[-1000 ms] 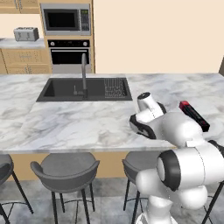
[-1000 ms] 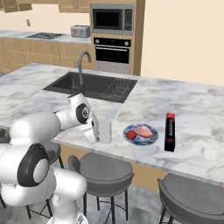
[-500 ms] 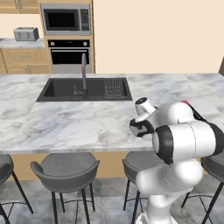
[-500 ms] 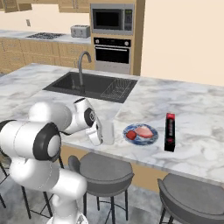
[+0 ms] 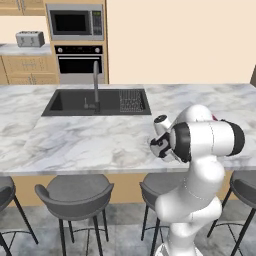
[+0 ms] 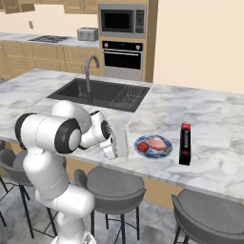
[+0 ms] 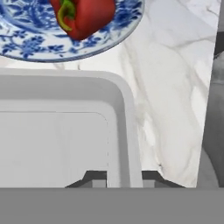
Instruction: Retrieve the tupperware and aluminum foil from the cabinet and place them on the dining counter near the plate with steak and bell pepper to prepare for storing leftovers.
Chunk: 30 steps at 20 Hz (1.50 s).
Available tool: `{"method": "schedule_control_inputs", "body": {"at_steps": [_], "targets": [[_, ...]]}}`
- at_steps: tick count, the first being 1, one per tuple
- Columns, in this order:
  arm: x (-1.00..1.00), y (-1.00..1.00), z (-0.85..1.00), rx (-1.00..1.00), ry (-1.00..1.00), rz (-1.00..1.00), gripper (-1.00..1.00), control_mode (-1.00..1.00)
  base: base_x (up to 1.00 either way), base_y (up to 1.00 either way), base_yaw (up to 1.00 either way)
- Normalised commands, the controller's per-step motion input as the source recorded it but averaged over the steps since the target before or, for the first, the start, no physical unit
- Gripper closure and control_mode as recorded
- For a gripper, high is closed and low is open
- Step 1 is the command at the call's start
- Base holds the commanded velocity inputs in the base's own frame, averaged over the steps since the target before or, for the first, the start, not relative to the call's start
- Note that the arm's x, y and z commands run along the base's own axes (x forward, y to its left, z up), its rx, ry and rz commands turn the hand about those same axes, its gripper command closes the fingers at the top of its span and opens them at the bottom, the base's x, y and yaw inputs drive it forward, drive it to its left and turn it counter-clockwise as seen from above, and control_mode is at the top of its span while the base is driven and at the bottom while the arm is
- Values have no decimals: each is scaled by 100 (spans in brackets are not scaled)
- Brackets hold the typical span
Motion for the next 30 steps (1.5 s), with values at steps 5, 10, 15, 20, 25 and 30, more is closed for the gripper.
{"method": "schedule_control_inputs", "body": {"at_steps": [5, 10, 15, 20, 25, 30], "targets": [[34, -7, -34, 0, 0, 0, 100, -100, 0, 0, 0], [34, -8, -32, 0, 0, 0, 100, -100, 0, 0, 0], [40, -3, -32, 0, 0, 0, 100, -100, 0, 0, 0], [43, -1, -33, 0, 0, 0, -100, -100, 0, 0, 0], [22, -6, -29, 0, 0, 0, -100, -100, 0, 0, 0], [0, -17, -14, 0, 0, 0, -100, -100, 0, 0, 0]]}}
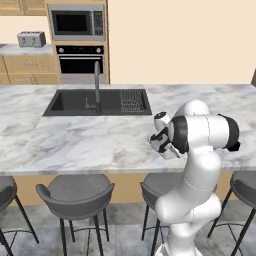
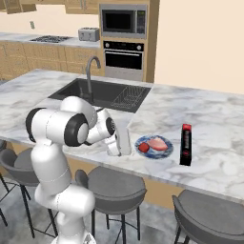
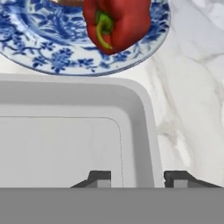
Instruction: Retrieve the tupperware and aluminum foil from the cabinet and place them on the dining counter near the plate with steak and bell pepper to prepare for storing leftovers.
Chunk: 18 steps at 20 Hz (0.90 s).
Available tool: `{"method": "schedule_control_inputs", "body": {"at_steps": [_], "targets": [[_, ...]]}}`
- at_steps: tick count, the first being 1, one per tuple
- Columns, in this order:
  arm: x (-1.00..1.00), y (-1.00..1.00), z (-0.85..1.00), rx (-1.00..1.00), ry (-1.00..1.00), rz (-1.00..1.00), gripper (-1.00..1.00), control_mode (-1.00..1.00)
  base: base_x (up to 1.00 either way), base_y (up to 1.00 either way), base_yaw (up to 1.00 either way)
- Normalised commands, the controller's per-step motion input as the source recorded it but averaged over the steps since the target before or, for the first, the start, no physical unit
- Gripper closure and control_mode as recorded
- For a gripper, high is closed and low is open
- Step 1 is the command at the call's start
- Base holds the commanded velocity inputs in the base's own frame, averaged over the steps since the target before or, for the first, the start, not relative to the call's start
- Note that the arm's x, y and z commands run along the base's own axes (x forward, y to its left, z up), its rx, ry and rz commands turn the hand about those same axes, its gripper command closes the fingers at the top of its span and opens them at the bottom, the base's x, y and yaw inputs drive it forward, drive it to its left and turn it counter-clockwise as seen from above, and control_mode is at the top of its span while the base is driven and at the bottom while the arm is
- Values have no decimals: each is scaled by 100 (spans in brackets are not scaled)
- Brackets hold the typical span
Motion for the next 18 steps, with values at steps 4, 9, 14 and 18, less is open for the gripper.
{"method": "schedule_control_inputs", "body": {"at_steps": [4, 9, 14, 18], "targets": [[-17, -14, 2, 0, -3, 0, -100, -100, 0, 0, 0], [-56, -8, 30, 0, -15, 0, -100, -100, 0, 0, 0], [-84, 0, 53, 0, -32, 1, -100, -100, 0, 0, 0], [-98, 0, 86, 0, -43, 2, -100, -100, 0, 0, 0]]}}
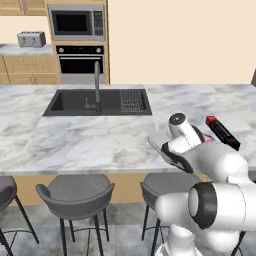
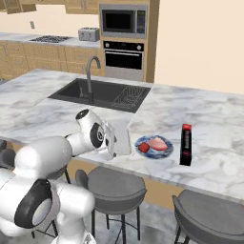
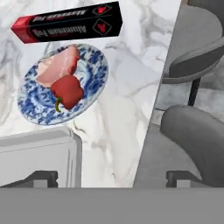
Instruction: Retrieve the tupperware and aluminum foil from the cabinet and place them on the dining counter near the plate with steak and bell pepper to prepare for storing leftovers.
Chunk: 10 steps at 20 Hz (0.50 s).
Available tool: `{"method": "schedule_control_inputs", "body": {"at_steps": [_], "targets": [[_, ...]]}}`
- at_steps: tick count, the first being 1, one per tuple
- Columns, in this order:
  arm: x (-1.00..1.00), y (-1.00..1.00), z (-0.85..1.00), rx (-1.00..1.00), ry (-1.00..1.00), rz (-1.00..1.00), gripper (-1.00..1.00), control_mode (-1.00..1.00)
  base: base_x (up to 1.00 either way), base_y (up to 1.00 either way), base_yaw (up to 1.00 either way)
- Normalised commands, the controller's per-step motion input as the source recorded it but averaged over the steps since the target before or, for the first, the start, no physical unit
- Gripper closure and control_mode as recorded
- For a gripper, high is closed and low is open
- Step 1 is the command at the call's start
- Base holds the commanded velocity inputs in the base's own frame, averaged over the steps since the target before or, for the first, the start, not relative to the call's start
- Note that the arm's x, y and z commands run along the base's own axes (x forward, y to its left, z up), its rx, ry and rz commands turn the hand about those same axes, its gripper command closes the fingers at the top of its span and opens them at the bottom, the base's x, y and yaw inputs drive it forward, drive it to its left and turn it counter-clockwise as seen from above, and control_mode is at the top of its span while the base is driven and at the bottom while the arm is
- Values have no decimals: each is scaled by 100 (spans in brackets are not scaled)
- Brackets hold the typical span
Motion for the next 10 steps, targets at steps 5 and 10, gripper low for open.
{"method": "schedule_control_inputs", "body": {"at_steps": [5, 10], "targets": [[-80, 7, 100, 0, -51, 4, -100, -100, 0, 0, 0], [-78, 16, 100, -4, -39, 7, -100, -100, 0, 0, 0]]}}
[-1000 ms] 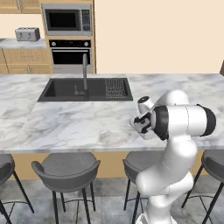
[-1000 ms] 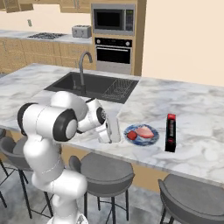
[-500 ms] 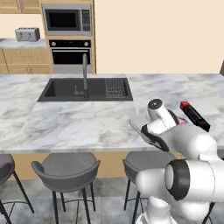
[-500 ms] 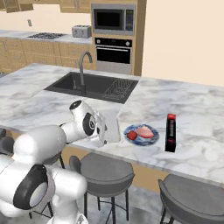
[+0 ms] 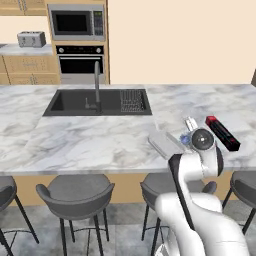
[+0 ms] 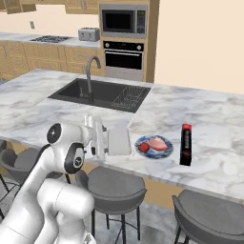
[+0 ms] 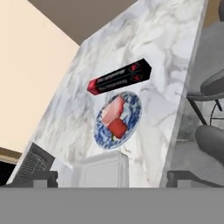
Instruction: Retrieve the tupperware and aluminum foil from the cabinet and place them on the dining counter near the plate with steak and bell pepper to prepare for storing leftovers.
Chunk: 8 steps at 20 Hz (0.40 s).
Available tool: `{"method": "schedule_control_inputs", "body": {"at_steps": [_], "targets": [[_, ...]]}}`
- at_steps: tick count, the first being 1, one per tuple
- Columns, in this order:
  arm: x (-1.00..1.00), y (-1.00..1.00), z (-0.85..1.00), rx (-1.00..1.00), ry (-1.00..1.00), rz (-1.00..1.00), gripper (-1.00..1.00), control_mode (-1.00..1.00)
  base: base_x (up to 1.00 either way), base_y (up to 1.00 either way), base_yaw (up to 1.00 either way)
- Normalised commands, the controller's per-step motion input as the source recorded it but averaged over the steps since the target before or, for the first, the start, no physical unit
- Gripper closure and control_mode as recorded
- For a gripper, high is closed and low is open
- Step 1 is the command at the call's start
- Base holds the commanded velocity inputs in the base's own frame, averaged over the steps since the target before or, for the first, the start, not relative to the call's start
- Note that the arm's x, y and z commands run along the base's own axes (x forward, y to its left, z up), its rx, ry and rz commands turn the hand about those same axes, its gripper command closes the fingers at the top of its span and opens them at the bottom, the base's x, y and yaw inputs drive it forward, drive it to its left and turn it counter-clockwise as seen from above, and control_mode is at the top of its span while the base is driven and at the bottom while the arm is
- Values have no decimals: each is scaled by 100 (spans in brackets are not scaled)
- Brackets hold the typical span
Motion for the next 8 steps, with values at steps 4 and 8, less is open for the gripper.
{"method": "schedule_control_inputs", "body": {"at_steps": [4, 8], "targets": [[-97, 26, 100, -9, -20, 10, -100, -100, 0, 0, 0], [-98, 40, 100, -13, -9, 12, -100, -100, 0, 0, 0]]}}
